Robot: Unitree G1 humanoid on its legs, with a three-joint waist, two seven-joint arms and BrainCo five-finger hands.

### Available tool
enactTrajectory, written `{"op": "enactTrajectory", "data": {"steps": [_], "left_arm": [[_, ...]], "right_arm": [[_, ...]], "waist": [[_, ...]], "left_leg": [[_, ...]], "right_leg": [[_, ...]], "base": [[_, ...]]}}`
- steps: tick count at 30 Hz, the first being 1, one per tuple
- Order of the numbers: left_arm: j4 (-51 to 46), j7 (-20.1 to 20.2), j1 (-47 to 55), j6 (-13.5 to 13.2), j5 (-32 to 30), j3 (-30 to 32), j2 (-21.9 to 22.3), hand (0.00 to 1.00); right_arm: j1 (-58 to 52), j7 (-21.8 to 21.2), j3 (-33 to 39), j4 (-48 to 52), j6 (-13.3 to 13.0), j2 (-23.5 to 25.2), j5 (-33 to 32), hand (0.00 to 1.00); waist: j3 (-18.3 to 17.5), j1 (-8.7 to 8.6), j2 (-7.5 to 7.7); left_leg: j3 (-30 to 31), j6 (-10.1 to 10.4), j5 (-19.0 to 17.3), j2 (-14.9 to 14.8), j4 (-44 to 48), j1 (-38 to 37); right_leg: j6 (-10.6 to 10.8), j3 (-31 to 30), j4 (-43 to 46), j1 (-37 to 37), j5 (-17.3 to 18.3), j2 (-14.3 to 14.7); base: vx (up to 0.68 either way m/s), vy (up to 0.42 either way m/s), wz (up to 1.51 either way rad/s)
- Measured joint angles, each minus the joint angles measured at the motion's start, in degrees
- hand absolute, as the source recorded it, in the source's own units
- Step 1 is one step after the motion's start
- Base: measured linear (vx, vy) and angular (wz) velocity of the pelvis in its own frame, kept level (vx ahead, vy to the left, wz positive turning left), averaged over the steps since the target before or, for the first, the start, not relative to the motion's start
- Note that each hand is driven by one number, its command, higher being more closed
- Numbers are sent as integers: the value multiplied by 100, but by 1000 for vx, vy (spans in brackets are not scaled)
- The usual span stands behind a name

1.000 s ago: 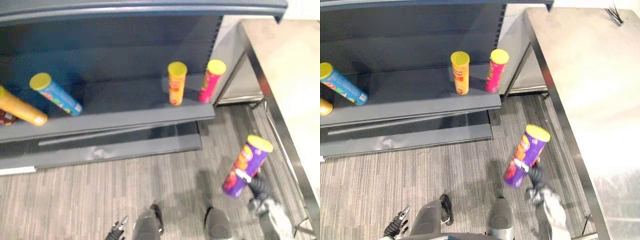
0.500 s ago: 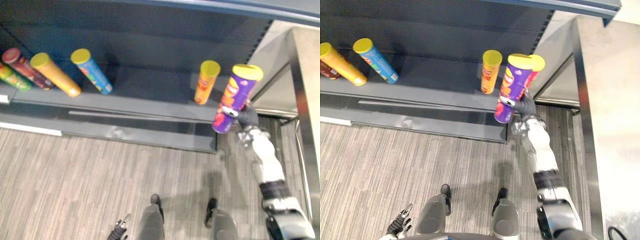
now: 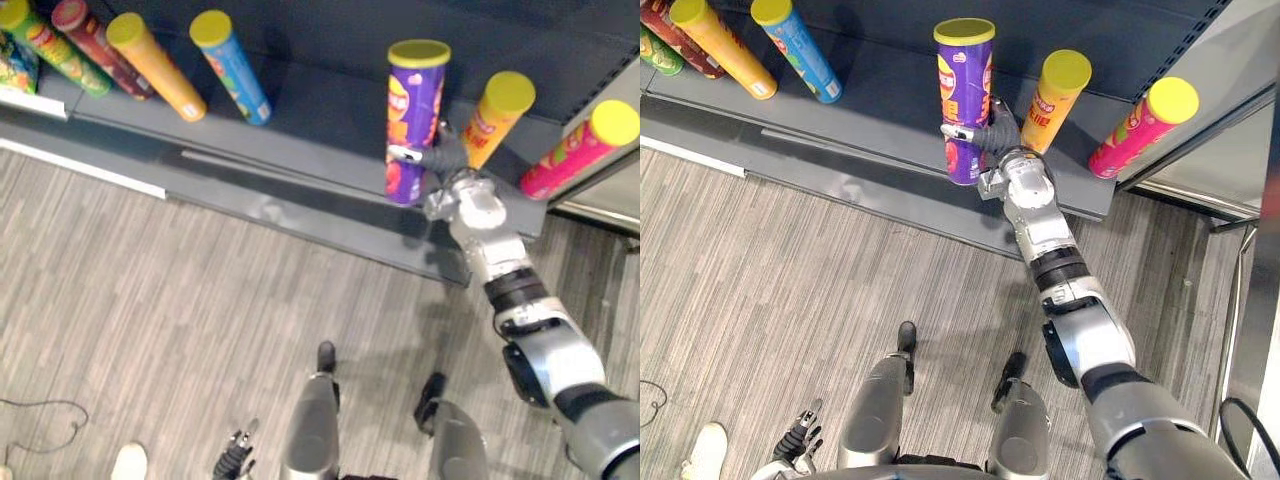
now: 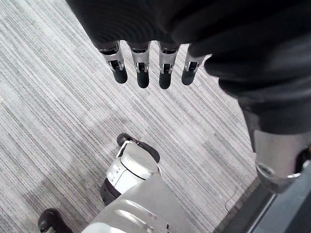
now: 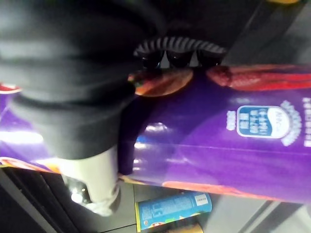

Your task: Put the gum and the chips on the shelf.

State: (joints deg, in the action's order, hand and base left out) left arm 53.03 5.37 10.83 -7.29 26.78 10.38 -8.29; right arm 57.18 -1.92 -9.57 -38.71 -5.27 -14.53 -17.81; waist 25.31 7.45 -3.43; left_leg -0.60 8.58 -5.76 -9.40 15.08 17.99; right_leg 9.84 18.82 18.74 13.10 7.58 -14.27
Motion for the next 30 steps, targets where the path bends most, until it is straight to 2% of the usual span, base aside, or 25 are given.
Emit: {"op": "enactTrajectory", "data": {"steps": [2, 6, 9, 10, 14, 16, 19, 24, 30], "left_arm": [[-64, 0, -7, -10, -1, 2, 2, 0], [-62, 0, -51, -5, -2, -11, 3, 0], [-63, -3, -137, -13, 1, -41, -1, 0], [-61, -4, -219, -6, 2, -105, -1, 0], [-66, -12, -297, -34, 6, -218, -8, 0], [-53, -29, -391, -34, 31, -254, -8, 0], [-53, -51, -479, -35, 223, -381, -22, 0], [-53, -73, -510, -40, 228, -455, -21, 0], [-32, -119, -713, -96, 236, -609, -12, 0]], "right_arm": [[29, 5, -2, -6, 2, 4, 39, 100], [213, 44, 0, -69, 4, 60, 187, 100], [541, 151, 4, -358, 7, 177, 298, 100], [682, 207, 10, -503, 6, 231, 356, 100], [839, 297, 24, -846, 74, 413, 449, 100], [852, 448, 32, -992, 162, 464, 670, 100], [975, 564, 176, -1179, 182, 645, 810, 100], [1095, 697, 252, -1178, 210, 889, 1131, 100], [1380, 967, 488, -1172, 208, 960, 1340, 100]], "waist": [[37, 70, -29], [125, 66, -88], [170, 75, -159], [206, 89, -226], [257, 158, -333], [276, 271, -386], [287, 275, -411], [295, 385, -469], [272, 437, -552]], "left_leg": [[4, -5, 4, -8, 1, 31], [63, 10, 77, -7, 3, 110], [141, 27, 171, -4, -1, 266], [169, 38, 216, -3, -6, 350], [284, 57, 357, 1, -63, 533], [319, 66, 436, 3, -137, 660], [435, 76, 653, 50, -320, 827], [493, 74, 892, 88, -519, 954], [609, 111, 1202, 132, -817, 1101]], "right_leg": [[-45, -8, 89, 75, 25, -6], [-76, 5, 223, 174, 44, -16], [-143, 19, 383, 371, 86, -33], [-175, 38, 440, 446, 105, -34], [-245, 56, 611, 705, 153, -51], [-318, 78, 767, 904, 219, -74], [-362, 126, 880, 1126, 294, -117], [-429, 169, 1153, 1396, 338, -201], [-489, 241, 1364, 1703, 384, -291]], "base": [[-17, -7, 0], [-46, -12, 6], [-79, -25, 8], [-78, -19, 10], [-103, -39, 7], [-134, -46, 9], [-107, -44, 20], [-101, -48, 12], [-45, -49, 12]]}}
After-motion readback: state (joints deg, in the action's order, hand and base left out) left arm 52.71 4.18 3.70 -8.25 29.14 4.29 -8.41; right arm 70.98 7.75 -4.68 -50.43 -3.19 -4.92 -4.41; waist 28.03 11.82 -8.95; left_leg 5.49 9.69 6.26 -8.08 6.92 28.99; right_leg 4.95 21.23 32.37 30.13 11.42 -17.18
